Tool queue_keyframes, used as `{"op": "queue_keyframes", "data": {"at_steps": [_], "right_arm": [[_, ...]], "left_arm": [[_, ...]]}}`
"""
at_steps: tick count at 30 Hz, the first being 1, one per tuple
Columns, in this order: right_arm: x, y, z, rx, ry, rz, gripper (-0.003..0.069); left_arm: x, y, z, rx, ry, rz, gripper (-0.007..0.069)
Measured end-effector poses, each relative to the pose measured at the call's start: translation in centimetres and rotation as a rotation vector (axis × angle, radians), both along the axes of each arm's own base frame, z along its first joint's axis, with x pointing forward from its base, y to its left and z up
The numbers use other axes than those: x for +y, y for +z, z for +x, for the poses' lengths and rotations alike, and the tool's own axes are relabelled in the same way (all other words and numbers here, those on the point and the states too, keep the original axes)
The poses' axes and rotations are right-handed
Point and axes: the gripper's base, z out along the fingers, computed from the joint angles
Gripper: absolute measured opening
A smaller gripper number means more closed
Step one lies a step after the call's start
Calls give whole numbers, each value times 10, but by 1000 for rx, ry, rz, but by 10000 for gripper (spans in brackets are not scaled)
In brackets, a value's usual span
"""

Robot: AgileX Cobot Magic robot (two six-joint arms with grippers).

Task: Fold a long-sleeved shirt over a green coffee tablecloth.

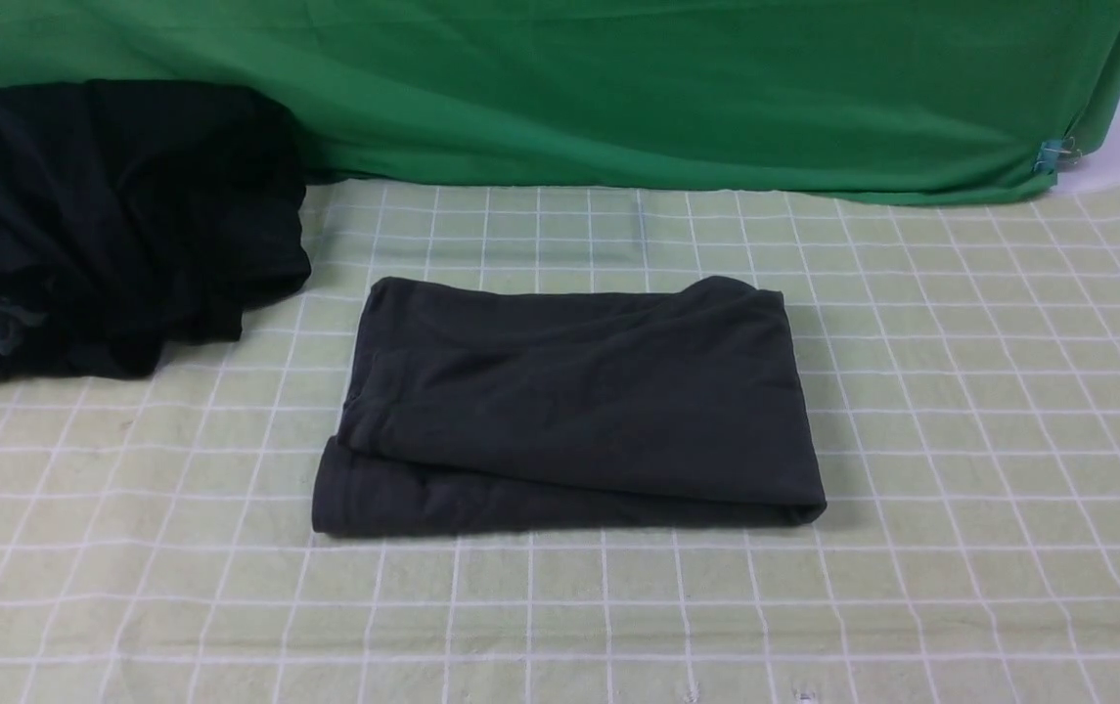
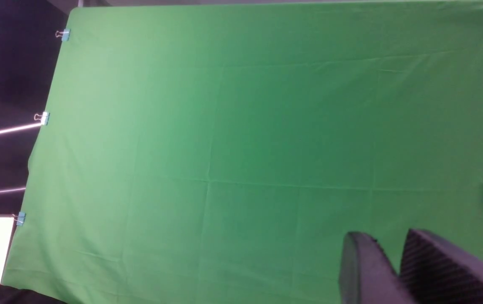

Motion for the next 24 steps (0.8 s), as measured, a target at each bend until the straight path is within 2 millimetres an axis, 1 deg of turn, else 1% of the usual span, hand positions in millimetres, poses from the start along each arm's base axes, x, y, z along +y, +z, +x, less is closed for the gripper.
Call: {"op": "queue_keyframes", "data": {"at_steps": [2,4,5,6,7,8,13,24], "right_arm": [[0,0,0,0,0,0,145],[0,0,0,1,0,0,153],[0,0,0,1,0,0,156],[0,0,0,1,0,0,156],[0,0,0,1,0,0,159],[0,0,0,1,0,0,162],[0,0,0,0,0,0,171],[0,0,0,1,0,0,198]], "left_arm": [[2,-18,8,-8,55,9,0],[4,-44,15,24,102,34,0],[5,-52,17,41,117,44,0],[5,-55,18,45,120,47,0],[6,-69,20,84,136,65,1],[7,-75,20,102,145,73,1],[8,-81,20,155,167,120,1],[10,-82,20,160,204,134,1]]}}
